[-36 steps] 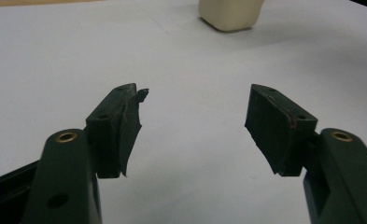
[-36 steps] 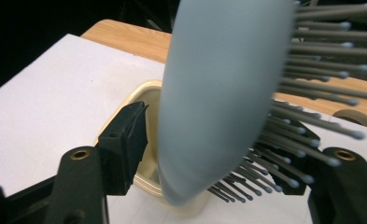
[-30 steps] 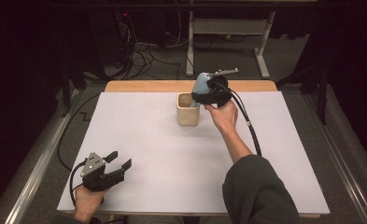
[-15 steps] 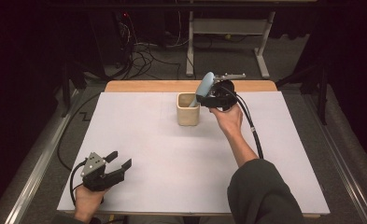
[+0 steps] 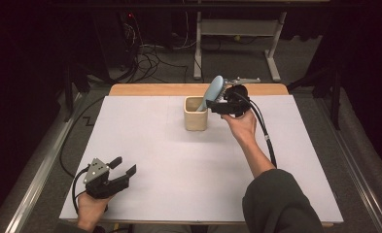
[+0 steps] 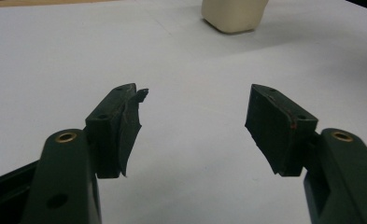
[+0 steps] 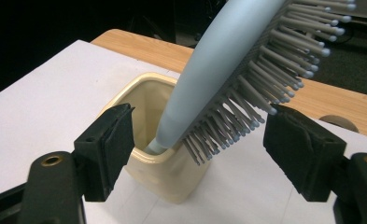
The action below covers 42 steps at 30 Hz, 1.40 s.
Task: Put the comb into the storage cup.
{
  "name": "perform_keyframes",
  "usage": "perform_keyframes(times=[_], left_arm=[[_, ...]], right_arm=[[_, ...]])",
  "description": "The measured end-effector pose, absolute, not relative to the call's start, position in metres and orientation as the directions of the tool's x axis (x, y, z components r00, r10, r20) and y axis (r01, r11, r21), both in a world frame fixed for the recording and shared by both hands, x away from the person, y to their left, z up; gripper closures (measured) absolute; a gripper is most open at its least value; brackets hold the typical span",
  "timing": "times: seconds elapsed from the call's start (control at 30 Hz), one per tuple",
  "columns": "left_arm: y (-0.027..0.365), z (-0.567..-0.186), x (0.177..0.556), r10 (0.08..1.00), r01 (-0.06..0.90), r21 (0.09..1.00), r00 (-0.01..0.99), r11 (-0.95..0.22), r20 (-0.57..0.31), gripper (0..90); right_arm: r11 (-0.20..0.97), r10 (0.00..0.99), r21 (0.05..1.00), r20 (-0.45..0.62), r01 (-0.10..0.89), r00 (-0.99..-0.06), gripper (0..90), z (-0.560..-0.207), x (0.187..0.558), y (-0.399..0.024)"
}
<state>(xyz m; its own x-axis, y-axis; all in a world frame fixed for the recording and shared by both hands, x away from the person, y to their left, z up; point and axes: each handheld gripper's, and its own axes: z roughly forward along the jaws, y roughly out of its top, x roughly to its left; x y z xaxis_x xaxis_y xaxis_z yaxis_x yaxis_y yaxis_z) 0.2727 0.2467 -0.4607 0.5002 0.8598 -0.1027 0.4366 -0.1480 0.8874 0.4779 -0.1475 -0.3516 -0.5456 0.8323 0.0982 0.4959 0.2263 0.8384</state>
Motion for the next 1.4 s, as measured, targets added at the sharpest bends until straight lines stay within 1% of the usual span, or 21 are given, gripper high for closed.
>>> perform_keyframes(times=[0.83,1.13,1.4], left_arm=[[0.248,-0.461,0.273,0.863,0.438,0.887,0.494,-0.145,-0.103,35.6],[0.247,-0.461,0.273,0.864,0.438,0.887,0.492,-0.145,-0.102,35.5],[0.248,-0.461,0.273,0.867,0.441,0.887,0.487,-0.139,-0.107,35.6]], right_arm=[[0.218,0.829,0.853,0.094,0.474,-0.551,25.3,-0.347,0.459,-0.171],[0.203,0.815,0.876,0.096,0.437,-0.571,25.4,-0.346,0.438,-0.187],[0.192,0.817,0.881,0.1,0.431,-0.568,25.4,-0.347,0.425,-0.205]])
